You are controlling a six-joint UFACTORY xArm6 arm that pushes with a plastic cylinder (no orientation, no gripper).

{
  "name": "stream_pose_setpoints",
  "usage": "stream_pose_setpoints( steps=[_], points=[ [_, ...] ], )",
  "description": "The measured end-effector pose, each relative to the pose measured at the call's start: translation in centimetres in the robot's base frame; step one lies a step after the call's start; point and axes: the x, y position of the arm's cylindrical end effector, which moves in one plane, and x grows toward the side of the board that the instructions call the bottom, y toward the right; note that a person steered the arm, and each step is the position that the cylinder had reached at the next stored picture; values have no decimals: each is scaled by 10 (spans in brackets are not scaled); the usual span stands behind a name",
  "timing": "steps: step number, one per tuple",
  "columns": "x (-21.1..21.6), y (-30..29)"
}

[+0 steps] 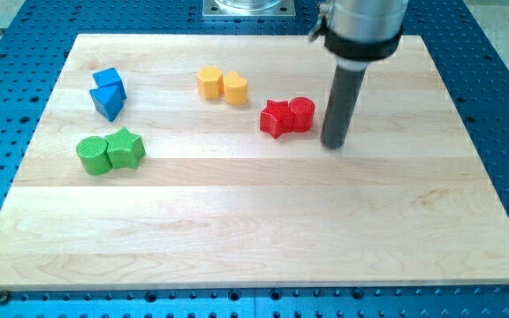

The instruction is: Place the red star above the heart

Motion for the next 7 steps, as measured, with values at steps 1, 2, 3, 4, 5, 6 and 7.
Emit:
stream_pose_setpoints(
  steps=[1,2,3,4,5,6,7],
  points=[
    [-8,-55],
    [-57,-57],
    [-121,-57],
    [-175,-57],
    [-157,-38],
    [-181,-63],
    [-193,-74]
  ],
)
